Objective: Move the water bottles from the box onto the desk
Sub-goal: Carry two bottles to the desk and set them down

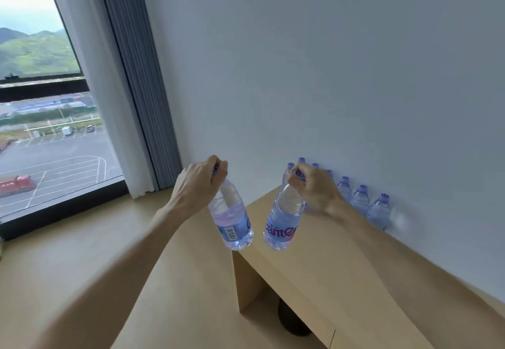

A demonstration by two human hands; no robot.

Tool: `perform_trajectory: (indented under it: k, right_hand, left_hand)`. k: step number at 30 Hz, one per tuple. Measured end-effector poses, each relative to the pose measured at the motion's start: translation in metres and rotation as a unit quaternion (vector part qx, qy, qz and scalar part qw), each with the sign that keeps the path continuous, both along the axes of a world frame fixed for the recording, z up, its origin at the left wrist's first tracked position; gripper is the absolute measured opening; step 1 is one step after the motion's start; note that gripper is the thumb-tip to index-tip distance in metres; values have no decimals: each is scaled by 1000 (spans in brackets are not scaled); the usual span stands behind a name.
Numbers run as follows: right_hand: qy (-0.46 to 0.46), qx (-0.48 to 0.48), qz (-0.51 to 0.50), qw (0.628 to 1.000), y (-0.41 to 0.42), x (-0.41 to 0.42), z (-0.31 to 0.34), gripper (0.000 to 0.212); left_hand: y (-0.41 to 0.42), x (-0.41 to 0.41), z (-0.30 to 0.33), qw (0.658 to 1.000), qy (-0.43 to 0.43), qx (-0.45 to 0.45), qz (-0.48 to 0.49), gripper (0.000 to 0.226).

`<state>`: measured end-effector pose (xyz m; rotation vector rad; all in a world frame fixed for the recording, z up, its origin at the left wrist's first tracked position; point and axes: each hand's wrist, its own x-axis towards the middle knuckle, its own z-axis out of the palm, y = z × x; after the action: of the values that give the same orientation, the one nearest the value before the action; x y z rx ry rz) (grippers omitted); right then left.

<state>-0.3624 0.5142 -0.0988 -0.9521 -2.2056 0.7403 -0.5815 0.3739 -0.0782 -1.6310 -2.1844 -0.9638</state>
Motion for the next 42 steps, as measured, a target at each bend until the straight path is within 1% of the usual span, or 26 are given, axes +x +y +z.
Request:
perform_trajectory:
  k: [7,11,15,17,23,28,31,35,39,42]
  right_hand:
    - [-16,-24,-80,996,98,2,-32,34]
    - [-14,-34,-109,993,150,6,-50,30]
    - [-29,-58,-134,989,198,11,-69,33]
    - [-29,-66,-146,987,215,14,-77,28]
    - [-44,-101,-193,975,248,25,-103,25]
    - [-44,-137,-240,960,262,31,-129,23]
    - [-69,-156,-268,948,266,29,-142,18]
    - [-119,-171,-289,935,271,24,-156,12]
    - [-161,-185,-276,929,275,17,-162,15]
    - [-170,-201,-275,925,278,14,-168,16]
  left_hand:
    - [125,-16,-28,993,-20,-43,-110,34]
    - [193,-18,-45,984,-39,-74,-155,35]
    - [257,-19,-66,975,-59,-105,-188,32]
    - [284,-17,-77,969,-57,-120,-210,31]
    - [357,-7,-111,937,-56,-169,-300,34]
    - [410,4,-144,896,-60,-228,-375,34]
    - [437,11,-158,871,-33,-255,-418,36]
    - [464,20,-170,856,25,-273,-438,34]
    - [478,26,-180,838,84,-278,-461,25]
    - [484,28,-188,816,155,-300,-469,23]
